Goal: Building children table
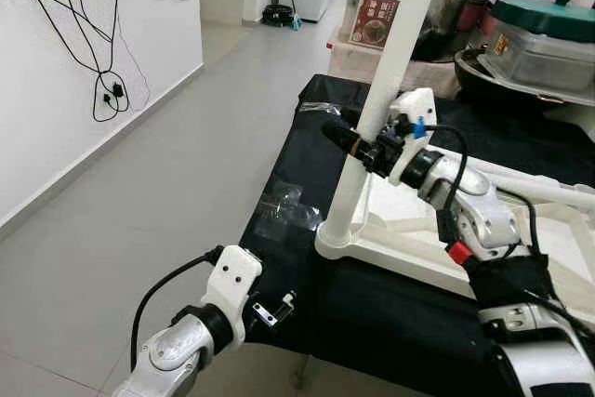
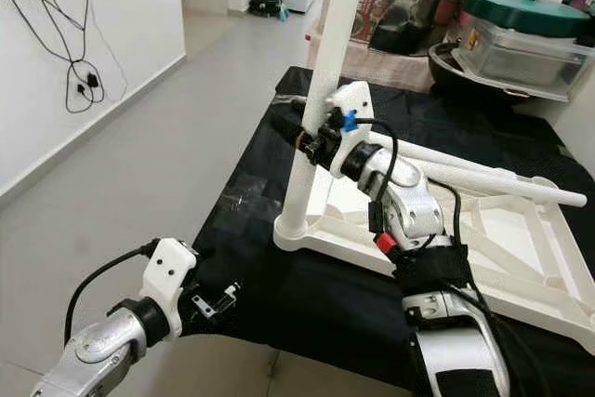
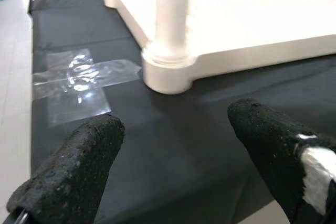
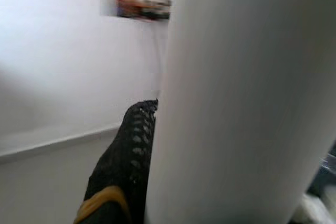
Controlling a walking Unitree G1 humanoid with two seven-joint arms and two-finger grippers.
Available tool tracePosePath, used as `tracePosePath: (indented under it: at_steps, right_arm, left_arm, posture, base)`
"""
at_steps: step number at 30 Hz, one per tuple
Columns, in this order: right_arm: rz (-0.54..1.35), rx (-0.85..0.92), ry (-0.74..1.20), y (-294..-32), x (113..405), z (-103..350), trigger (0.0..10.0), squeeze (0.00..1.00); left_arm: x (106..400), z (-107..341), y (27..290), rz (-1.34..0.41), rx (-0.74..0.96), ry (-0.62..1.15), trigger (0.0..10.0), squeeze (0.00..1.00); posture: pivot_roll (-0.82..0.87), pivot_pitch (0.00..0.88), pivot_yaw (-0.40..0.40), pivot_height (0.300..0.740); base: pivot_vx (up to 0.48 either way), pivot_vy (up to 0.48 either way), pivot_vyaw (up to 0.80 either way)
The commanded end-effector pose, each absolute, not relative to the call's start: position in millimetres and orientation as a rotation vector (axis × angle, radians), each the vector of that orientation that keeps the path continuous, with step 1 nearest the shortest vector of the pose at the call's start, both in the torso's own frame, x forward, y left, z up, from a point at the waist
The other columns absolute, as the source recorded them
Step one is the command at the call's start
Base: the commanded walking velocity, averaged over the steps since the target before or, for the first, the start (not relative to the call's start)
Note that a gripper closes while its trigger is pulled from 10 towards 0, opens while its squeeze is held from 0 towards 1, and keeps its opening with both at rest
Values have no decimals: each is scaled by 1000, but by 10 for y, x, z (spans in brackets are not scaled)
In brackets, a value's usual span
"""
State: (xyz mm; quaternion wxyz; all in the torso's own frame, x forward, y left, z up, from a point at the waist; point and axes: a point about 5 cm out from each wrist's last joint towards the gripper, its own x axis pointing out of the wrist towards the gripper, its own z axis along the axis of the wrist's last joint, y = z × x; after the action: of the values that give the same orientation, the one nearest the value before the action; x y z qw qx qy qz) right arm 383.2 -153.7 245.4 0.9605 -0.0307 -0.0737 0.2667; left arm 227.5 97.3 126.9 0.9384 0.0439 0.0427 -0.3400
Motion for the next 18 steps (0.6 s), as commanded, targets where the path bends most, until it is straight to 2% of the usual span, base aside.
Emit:
tracePosePath:
  at_steps: [1,2,4,5,7,14,18]
  right_arm:
    - [143,-154,14,-1990,3941,2165,0,0]
    - [143,-154,14,-1990,3941,2165,0,0]
    - [-231,-43,68,-2377,3928,2087,0,0]
    - [-231,-43,68,-2377,3928,2087,0,0]
    - [-425,21,87,-2565,3847,2004,0,0]
    - [-487,29,89,-2554,3773,1905,0,0]
    - [-590,9,80,-2514,3717,1845,0,0]
  left_arm:
    - [2256,1240,969,-701,80,98,10000,0]
    - [2256,1240,969,-701,80,98,10000,0]
    - [2255,1240,969,-699,80,97,10000,0]
    - [2255,1240,969,-699,80,97,10000,0]
    - [2251,1242,973,-694,80,96,10000,0]
    - [2245,1251,988,-674,68,92,10000,0]
    - [2234,1257,1019,-636,37,92,10000,0]
  posture:
    - [88,0,-115,740]
    - [88,0,-115,740]
    - [92,0,-117,740]
    - [92,0,-117,740]
    - [94,0,-119,740]
    - [92,0,-118,740]
    - [91,0,-118,740]
  base:
    - [0,0,0]
    - [0,0,0]
    - [0,0,0]
    - [0,0,0]
    - [0,0,0]
    - [0,0,0]
    - [0,0,0]
